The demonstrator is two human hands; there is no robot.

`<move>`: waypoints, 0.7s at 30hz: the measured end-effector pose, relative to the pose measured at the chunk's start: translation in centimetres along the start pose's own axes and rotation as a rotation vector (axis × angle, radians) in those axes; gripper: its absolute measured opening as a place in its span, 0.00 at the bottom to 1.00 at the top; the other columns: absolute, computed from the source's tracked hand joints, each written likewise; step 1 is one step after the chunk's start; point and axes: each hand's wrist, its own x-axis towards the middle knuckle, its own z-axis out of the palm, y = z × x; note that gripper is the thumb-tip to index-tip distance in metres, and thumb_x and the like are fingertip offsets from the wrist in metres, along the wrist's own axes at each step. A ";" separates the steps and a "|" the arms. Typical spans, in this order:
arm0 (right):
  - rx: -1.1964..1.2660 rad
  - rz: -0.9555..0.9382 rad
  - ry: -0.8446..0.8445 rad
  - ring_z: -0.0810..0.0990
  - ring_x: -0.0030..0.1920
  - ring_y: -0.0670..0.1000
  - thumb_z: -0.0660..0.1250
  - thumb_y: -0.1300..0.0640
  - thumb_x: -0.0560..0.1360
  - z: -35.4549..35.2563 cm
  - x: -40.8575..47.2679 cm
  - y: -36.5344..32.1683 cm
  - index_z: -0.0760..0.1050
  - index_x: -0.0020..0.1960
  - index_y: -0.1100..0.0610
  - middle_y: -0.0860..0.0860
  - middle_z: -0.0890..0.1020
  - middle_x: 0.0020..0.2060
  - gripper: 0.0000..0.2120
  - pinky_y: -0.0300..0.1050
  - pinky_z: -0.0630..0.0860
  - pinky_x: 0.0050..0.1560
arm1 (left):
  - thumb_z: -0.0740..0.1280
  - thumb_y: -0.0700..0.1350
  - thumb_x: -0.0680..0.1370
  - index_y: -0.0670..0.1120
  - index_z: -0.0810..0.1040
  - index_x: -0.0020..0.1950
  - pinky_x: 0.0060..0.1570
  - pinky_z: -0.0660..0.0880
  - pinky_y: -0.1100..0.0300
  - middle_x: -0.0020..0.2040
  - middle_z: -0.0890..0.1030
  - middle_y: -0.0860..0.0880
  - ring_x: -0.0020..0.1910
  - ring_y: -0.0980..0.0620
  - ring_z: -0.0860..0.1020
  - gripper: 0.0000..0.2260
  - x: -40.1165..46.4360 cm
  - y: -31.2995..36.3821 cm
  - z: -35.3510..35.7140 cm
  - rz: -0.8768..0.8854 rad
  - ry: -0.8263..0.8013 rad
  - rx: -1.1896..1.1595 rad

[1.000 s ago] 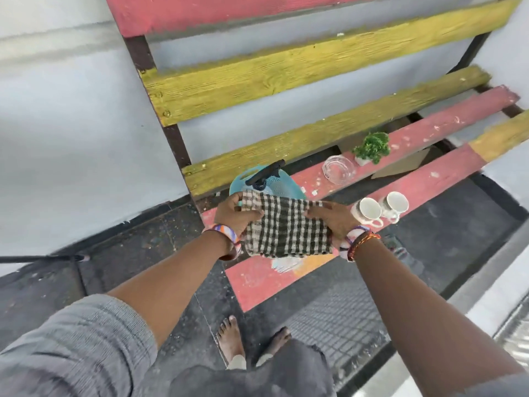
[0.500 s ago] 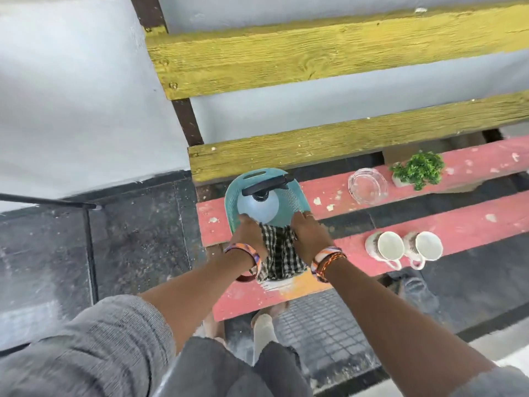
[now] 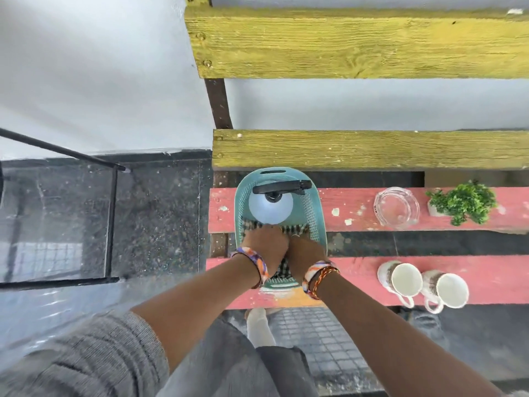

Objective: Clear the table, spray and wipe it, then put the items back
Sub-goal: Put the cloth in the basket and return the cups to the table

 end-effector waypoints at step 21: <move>-0.279 -0.056 0.107 0.79 0.57 0.58 0.55 0.61 0.79 -3.1 -5.8 -4.9 0.77 0.57 0.59 0.54 0.82 0.55 0.14 0.51 0.75 0.55 | 0.59 0.42 0.78 0.43 0.75 0.61 0.53 0.75 0.51 0.55 0.80 0.44 0.55 0.42 0.78 0.13 -7.0 -4.3 2.1 0.065 0.061 0.128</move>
